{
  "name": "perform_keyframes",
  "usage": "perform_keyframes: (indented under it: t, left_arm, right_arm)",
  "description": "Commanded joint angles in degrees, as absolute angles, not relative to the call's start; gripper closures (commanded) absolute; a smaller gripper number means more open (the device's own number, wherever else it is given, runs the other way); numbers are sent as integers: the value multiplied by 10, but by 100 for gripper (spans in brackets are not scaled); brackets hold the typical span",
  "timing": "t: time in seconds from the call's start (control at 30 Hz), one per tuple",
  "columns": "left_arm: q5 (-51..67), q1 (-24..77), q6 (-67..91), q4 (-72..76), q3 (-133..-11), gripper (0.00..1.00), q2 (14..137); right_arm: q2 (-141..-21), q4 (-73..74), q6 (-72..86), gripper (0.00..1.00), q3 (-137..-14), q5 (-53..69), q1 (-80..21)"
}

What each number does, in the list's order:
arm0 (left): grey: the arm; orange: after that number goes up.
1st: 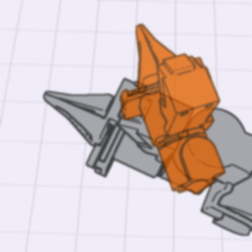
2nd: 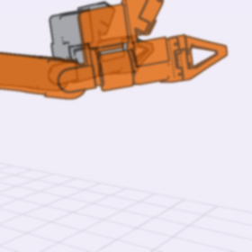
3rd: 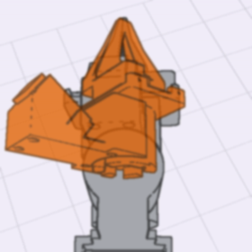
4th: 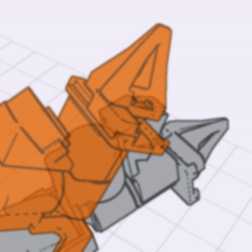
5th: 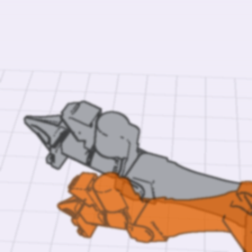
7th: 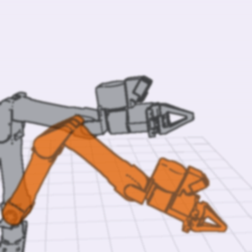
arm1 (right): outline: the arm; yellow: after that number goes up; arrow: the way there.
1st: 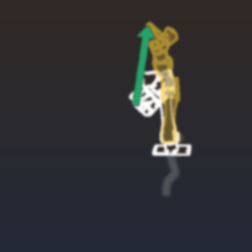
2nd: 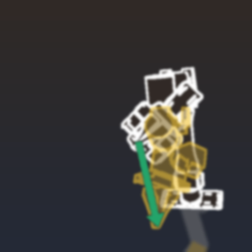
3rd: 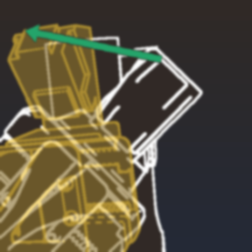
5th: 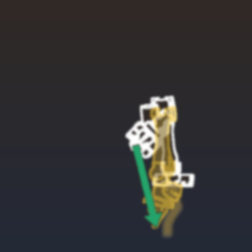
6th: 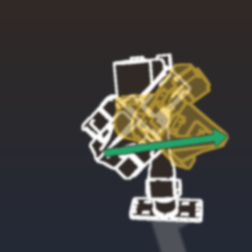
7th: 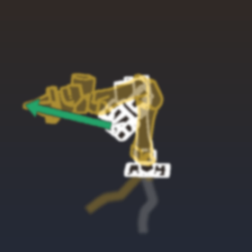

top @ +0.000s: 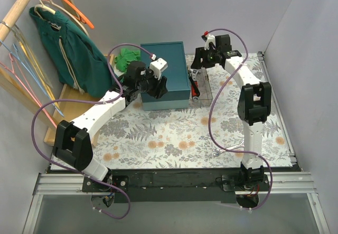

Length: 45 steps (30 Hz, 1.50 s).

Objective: Sort the tools into containers

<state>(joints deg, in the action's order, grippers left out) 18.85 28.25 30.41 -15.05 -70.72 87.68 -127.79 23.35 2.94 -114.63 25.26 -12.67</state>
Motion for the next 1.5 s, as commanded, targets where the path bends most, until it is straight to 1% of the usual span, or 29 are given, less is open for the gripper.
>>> perform_keyframes:
  t: [0.0, 0.13, 0.27, 0.43, 0.5, 0.6, 0.67, 0.73, 0.8, 0.9, 0.97, 1.13, 1.3, 1.37, 1.47]
  left_arm:
    - [219, 284, 300, -149, -746, 50, 875]
    - [284, 291, 278, -150, -762, 50, 878]
    - [318, 348, 232, -154, -773, 49, 889]
    - [366, 400, 187, -157, -812, 49, 958]
    - [370, 435, 157, -163, -838, 50, 983]
    - [351, 494, 150, -166, -874, 50, 1048]
    - [342, 529, 161, -150, -887, 50, 1089]
    - [330, 555, 196, -119, -876, 50, 1111]
    - [286, 573, 219, -72, -861, 50, 1123]
    - [249, 594, 257, -30, -845, 51, 1147]
    - [233, 613, 266, -19, -841, 51, 1162]
    - [195, 653, 264, -18, -847, 52, 1197]
    - [171, 677, 259, -25, -876, 53, 1237]
    - [164, 689, 258, -32, -887, 53, 1252]
    - [145, 707, 253, -43, -896, 53, 1266]
  right_arm:
    - [-1205, 214, 42, 30, -1138, 232, -99]
    - [-1126, 225, 35, 30, -1064, 220, -64]
    - [-1016, 237, 5, 31, -932, 224, -16]
    - [-931, 298, -30, 31, -833, 196, 70]
    - [-896, 315, -48, 31, -799, 182, 107]
    - [-856, 353, -85, 32, -776, 145, 150]
    - [-824, 370, -131, 32, -754, 157, 177]
    - [-795, 367, -166, 32, -724, 183, 224]
    - [-756, 372, -189, 32, -711, 195, 266]
    - [-721, 409, -220, 32, -699, 207, 301]
    - [-700, 431, -230, 32, -689, 216, 308]
    - [-657, 433, -247, 32, -664, 232, 311]
    - [-660, 432, -279, 32, -665, 220, 314]
    - [-666, 420, -279, 32, -663, 210, 324]
    - [-675, 410, -279, 32, -657, 230, 354]
